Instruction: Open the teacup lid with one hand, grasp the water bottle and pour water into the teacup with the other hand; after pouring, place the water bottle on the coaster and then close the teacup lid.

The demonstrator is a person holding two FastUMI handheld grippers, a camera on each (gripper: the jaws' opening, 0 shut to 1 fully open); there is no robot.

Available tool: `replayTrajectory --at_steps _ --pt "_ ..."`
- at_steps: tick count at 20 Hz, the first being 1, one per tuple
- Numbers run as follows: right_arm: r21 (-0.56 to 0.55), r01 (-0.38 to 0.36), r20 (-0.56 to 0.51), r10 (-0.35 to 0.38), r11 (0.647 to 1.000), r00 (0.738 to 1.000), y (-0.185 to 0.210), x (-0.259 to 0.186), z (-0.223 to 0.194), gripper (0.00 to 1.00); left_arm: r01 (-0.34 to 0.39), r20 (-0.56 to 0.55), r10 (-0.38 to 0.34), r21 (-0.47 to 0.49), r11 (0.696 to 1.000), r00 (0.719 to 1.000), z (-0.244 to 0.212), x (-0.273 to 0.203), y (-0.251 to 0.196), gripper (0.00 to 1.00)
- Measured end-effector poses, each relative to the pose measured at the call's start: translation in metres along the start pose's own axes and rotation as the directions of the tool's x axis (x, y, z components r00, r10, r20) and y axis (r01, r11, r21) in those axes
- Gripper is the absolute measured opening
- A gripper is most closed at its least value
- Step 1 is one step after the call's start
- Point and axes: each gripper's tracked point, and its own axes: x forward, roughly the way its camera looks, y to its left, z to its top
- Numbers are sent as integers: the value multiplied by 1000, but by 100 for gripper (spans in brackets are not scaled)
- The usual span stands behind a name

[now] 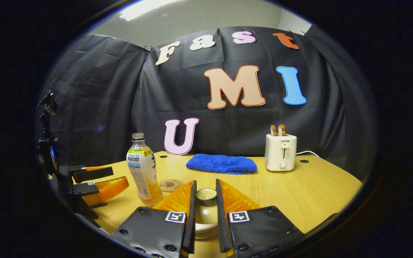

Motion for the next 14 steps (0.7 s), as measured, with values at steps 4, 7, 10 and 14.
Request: replayTrajectory --at_steps 4,7,10,14 --pt "18 9 2 -9 1000 1000 -10 -8 4 29 49 -1 -49 -14 999 999 2 0 -17 95" --pt "28 21 17 -22 999 1000 -20 -12 10 29 92 -14 -92 -18 996 996 1 5 -30 95" --pt "35 38 24 -39 999 999 -31 -16 13 30 104 -31 -105 -16 994 994 -1 15 -34 95" --pt "68 42 39 -45 997 998 -40 -21 22 28 122 -53 -124 -40 992 991 -6 27 -41 95"
